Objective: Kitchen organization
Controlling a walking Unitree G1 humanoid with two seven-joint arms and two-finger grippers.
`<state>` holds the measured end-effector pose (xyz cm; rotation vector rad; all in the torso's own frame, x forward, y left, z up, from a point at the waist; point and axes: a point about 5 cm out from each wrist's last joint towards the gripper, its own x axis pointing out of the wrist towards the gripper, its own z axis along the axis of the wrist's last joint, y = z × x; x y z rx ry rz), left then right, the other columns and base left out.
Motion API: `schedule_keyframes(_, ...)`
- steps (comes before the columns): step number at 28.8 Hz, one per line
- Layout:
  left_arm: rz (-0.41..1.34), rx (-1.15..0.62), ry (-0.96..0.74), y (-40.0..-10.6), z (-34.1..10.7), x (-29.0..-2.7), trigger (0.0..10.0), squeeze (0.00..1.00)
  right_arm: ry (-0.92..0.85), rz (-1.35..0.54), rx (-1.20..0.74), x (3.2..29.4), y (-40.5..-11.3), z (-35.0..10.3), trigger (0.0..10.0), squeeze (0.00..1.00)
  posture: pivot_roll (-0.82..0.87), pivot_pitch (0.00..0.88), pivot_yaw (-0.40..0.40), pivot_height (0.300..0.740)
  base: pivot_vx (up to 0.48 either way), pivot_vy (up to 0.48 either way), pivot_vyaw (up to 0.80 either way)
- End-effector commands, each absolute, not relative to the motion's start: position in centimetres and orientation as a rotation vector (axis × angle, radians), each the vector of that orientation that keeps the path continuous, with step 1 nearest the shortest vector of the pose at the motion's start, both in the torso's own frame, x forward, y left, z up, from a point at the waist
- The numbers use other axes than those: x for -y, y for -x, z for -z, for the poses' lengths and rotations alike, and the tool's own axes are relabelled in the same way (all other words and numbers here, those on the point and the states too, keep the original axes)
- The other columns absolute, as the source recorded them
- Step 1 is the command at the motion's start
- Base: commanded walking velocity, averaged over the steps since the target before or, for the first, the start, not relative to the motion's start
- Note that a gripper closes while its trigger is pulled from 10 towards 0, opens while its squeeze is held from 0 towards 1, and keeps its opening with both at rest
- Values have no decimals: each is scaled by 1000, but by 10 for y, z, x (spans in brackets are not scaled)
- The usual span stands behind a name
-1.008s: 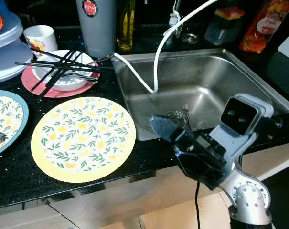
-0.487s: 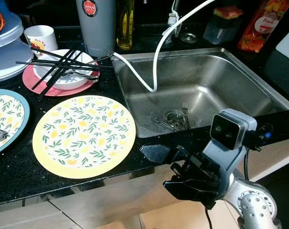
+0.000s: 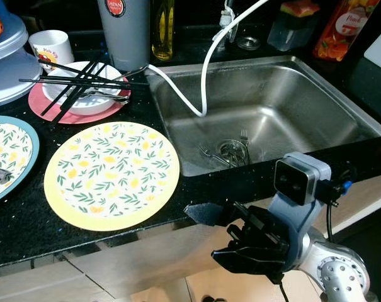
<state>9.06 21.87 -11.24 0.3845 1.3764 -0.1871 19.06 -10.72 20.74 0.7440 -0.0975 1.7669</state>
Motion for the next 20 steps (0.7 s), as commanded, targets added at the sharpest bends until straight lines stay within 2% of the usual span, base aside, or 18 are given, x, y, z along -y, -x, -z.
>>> schedule_keyframes(1, 186, -1398, -396, -83, 113, -222, 10000, 0, -742, -1762, 85, 107, -190, -204, 10000, 0, 60, 110, -54, 740, -322, 0, 0)
schedule_keyframes(14, 192, -1391, -396, -87, 113, -220, 10000, 0, -691, -1749, 19, 106, -191, -195, 10000, 0, 56, 108, -58, 740, -329, 0, 0)
schedule_keyframes(20, 197, -1389, -396, -88, 113, -218, 10000, 0, -647, -1672, -32, 104, -199, -183, 10000, 0, 56, 106, -61, 740, -328, 0, 0)
